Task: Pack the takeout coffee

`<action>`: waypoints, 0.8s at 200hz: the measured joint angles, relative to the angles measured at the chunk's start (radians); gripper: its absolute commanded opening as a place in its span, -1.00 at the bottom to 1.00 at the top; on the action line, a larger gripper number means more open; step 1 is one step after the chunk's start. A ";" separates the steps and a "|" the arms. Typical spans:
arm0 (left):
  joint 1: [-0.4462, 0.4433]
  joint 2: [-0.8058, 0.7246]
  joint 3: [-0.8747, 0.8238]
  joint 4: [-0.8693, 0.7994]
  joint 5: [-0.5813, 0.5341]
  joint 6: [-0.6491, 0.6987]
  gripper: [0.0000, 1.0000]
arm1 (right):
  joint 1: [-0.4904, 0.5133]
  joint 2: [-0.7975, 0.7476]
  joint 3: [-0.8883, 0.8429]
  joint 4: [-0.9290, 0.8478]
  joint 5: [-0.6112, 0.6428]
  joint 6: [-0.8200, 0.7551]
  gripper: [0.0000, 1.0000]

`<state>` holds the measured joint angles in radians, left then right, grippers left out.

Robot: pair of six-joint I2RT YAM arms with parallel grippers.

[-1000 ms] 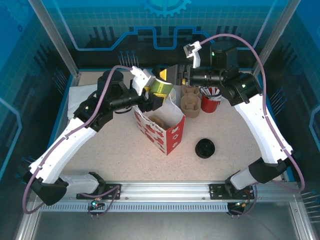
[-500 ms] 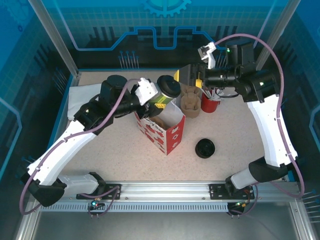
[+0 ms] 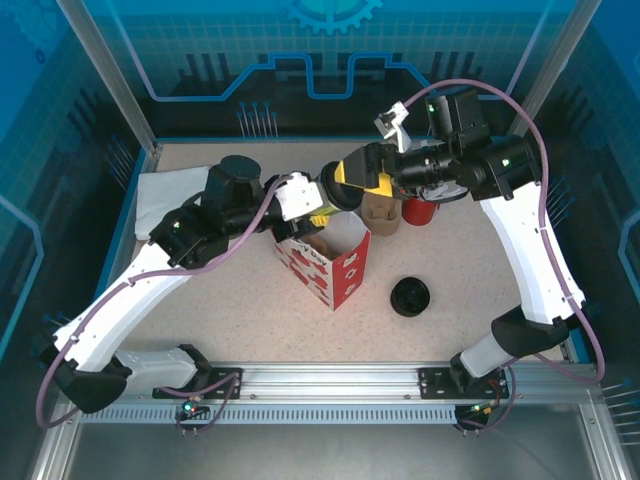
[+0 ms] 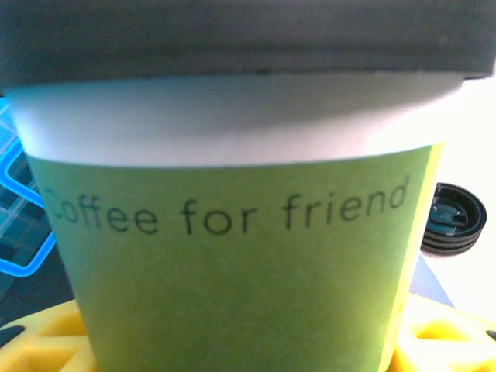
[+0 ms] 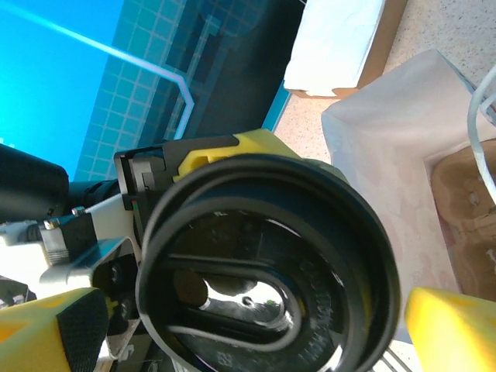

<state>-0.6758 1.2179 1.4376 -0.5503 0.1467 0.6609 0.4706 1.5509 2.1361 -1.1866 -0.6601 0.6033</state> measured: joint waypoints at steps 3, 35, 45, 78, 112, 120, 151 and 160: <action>-0.002 0.002 0.000 -0.001 -0.003 0.002 0.13 | 0.000 0.000 0.000 0.000 0.003 0.001 1.00; -0.015 0.019 0.025 -0.016 -0.037 0.031 0.13 | 0.007 0.007 0.016 -0.010 0.034 0.006 1.00; -0.019 0.023 0.032 -0.023 -0.048 0.043 0.13 | 0.012 0.009 0.019 -0.012 0.047 0.006 1.00; -0.037 0.037 0.048 -0.030 -0.077 0.068 0.13 | 0.027 0.015 0.019 -0.021 0.078 0.010 1.00; -0.052 0.050 0.060 -0.037 -0.106 0.091 0.13 | 0.040 0.031 0.019 -0.025 0.089 0.021 1.00; -0.054 0.051 0.060 -0.037 -0.111 0.099 0.13 | 0.041 0.034 0.019 -0.025 0.089 0.026 1.00; -0.065 0.057 0.060 -0.037 -0.139 0.111 0.13 | 0.042 0.043 0.019 -0.025 0.098 0.043 1.00; -0.068 0.059 0.060 -0.037 -0.149 0.119 0.13 | 0.042 0.045 0.019 -0.025 0.103 0.049 1.00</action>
<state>-0.7433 1.2766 1.4979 -0.5877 -0.0021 0.7803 0.5129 1.5955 2.1551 -1.2118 -0.5575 0.6521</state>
